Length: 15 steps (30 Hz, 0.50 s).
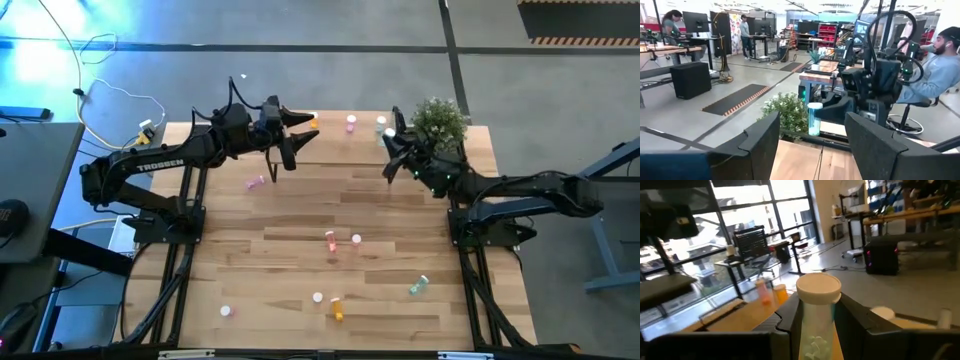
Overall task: Pick and place medicine bottles onto shelf by color
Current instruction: Put the top blue pill bottle on the shelf aligned with the other blue pill bottle
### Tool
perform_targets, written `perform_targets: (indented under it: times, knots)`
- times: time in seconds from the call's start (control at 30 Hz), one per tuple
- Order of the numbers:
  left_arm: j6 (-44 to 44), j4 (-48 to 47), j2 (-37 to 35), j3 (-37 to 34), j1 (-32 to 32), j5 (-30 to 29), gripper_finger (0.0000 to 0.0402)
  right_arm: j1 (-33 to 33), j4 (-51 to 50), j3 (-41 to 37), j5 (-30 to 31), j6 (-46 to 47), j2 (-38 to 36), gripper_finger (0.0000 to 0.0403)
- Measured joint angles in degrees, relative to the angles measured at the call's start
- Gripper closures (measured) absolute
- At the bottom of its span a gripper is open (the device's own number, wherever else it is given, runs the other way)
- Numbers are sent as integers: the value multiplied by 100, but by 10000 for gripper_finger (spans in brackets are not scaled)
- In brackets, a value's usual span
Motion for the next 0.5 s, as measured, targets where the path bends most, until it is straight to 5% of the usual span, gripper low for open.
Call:
perform_targets:
  times: [0.5]
  knots:
    - [284,-28,0,-2,0,98,186,-65,694,-143,829,-361,1358,320]
